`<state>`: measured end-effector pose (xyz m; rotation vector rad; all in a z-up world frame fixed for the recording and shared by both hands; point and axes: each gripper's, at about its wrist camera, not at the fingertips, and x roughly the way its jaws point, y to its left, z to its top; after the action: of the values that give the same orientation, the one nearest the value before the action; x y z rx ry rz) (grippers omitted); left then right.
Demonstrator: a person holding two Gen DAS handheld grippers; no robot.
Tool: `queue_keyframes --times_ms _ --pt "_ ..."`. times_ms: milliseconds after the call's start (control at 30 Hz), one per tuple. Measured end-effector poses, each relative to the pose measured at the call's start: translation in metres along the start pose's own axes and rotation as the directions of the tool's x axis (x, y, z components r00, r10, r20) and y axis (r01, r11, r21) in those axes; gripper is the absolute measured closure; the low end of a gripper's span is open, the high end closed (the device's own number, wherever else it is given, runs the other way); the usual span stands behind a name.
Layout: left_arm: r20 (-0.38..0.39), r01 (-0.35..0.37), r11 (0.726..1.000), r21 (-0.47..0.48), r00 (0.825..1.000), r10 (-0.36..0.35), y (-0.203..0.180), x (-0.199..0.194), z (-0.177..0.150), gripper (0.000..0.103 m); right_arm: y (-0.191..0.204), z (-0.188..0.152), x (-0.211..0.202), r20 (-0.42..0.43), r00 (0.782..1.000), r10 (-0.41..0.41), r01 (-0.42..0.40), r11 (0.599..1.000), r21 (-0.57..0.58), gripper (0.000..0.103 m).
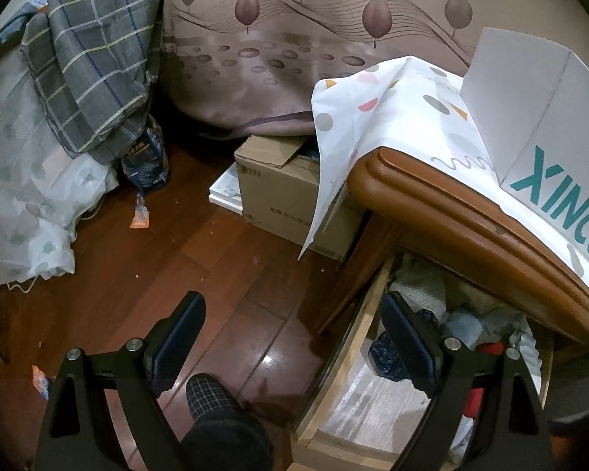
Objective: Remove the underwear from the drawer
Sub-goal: 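Move the open right gripper back down into the drawer, then grasp the white patterned underwear in the drawer with the right gripper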
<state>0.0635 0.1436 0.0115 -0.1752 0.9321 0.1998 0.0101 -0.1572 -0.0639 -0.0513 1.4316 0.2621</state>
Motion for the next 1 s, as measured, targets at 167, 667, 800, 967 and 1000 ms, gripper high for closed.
queue_keyframes --times_ms 167,667,800,967,1000 --pt "-0.006 0.010 1.000 -0.002 1.000 -0.010 -0.001 0.001 0.001 0.014 -0.003 0.009 0.054 -0.140 0.990 0.024 -0.005 0.991 0.133 0.024" --pt "-0.008 0.040 0.999 0.002 0.999 -0.040 0.002 -0.003 0.001 0.014 -0.002 0.017 0.134 -0.371 0.925 0.077 0.047 0.948 0.314 0.023" --pt "-0.016 0.043 0.999 0.003 0.999 -0.043 0.001 -0.002 0.000 0.014 0.003 0.020 0.149 -0.404 0.913 0.054 0.077 0.951 0.300 0.023" --pt "-0.012 0.041 0.999 0.023 0.999 -0.040 -0.003 -0.002 0.001 0.014 0.010 0.027 0.156 -0.440 0.898 0.020 0.108 0.958 0.265 0.023" --pt "-0.012 0.041 0.999 0.024 0.999 -0.041 -0.004 -0.002 0.000 0.014 0.012 0.029 0.158 -0.447 0.894 0.017 0.112 0.959 0.261 0.023"
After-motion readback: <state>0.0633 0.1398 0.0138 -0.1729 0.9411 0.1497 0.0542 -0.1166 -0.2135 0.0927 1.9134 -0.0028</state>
